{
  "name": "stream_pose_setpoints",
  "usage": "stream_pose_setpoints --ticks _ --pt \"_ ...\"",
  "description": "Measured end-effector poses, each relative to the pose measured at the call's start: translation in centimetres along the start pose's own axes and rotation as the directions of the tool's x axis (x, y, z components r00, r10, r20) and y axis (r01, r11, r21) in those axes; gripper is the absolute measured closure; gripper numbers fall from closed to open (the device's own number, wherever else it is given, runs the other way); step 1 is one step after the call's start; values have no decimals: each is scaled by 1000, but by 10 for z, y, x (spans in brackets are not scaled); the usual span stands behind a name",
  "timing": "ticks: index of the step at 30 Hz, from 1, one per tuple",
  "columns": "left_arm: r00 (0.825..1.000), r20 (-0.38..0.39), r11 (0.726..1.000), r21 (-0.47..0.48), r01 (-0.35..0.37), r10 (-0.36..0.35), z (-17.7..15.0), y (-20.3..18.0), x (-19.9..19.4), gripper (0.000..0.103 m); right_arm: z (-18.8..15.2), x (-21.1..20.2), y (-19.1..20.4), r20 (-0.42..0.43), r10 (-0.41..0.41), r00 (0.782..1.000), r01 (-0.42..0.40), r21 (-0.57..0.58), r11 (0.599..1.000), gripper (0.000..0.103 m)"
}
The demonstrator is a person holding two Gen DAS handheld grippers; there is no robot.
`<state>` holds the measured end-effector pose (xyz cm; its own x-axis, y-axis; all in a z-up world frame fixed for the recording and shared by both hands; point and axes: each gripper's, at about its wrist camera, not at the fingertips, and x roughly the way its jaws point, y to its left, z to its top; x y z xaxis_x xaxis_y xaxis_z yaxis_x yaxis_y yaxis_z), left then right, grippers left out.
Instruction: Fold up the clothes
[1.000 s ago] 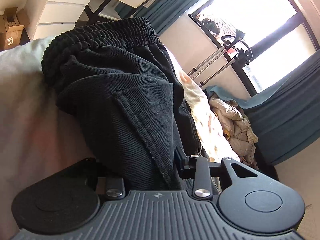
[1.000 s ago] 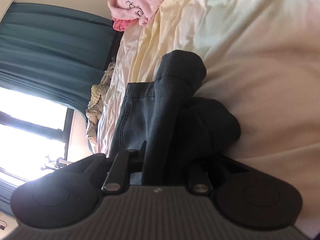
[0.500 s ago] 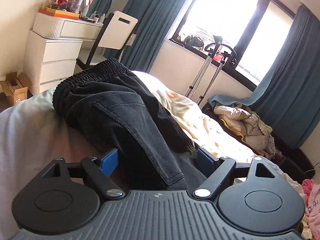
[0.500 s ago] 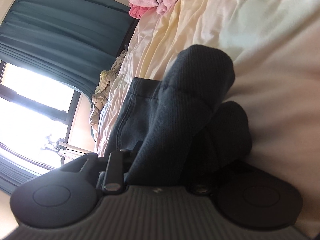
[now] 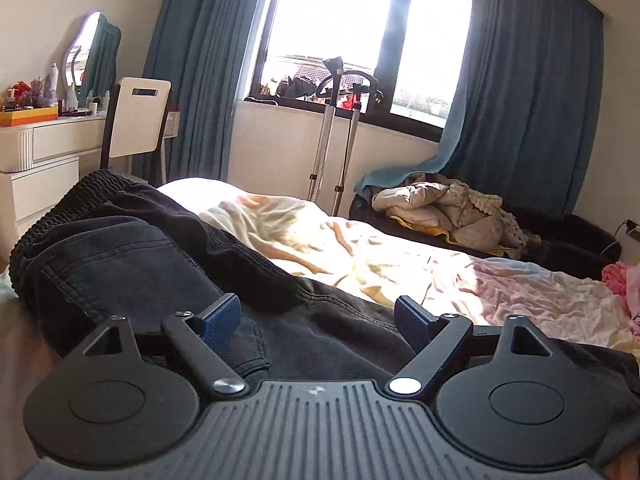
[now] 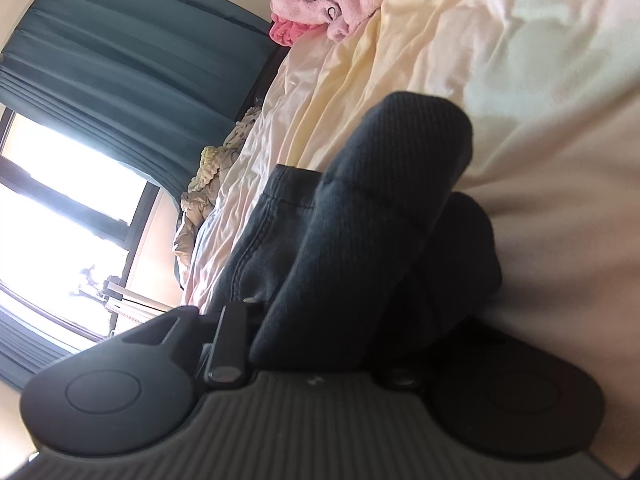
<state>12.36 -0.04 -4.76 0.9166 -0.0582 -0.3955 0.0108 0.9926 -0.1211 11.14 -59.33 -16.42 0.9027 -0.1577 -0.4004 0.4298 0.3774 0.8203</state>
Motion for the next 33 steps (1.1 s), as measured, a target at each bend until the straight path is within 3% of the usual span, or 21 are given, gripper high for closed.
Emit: stream_pose_setpoints --ticks 3,8,13,16,21,24,25,30,33 --pt "996 -86 997 73 24 -17 -7 -18 28 17 0 -2 4 20 -16 1000 16 -20 1000 82" --pt "974 -226 989 135 62 -30 -24 -31 65 17 -3 -5 17 70 -50 996 56 -89 994 86" --pt "958 -287 986 153 72 -25 -34 -27 79 16 -10 -8 35 129 -92 987 115 -180 977 88" --pt "954 -298 989 129 73 -32 -34 -21 80 15 -15 -13 56 179 -102 979 152 -295 943 90" --pt "957 -279 994 38 98 -84 -22 -3 71 15 -32 -34 116 290 -17 957 167 -501 849 91" --pt "962 -259 996 -1 95 -92 -13 7 70 15 -56 -48 155 332 79 940 146 -600 787 92" --pt "964 -251 996 -8 91 -90 -9 9 69 15 -69 -52 173 336 119 934 137 -647 750 92" --pt "986 -163 1000 12 24 -22 15 29 51 15 -134 -61 239 281 258 924 73 -793 605 92" --pt "993 -114 999 -42 -19 14 29 53 38 15 -194 -65 278 189 338 922 6 -880 476 92"
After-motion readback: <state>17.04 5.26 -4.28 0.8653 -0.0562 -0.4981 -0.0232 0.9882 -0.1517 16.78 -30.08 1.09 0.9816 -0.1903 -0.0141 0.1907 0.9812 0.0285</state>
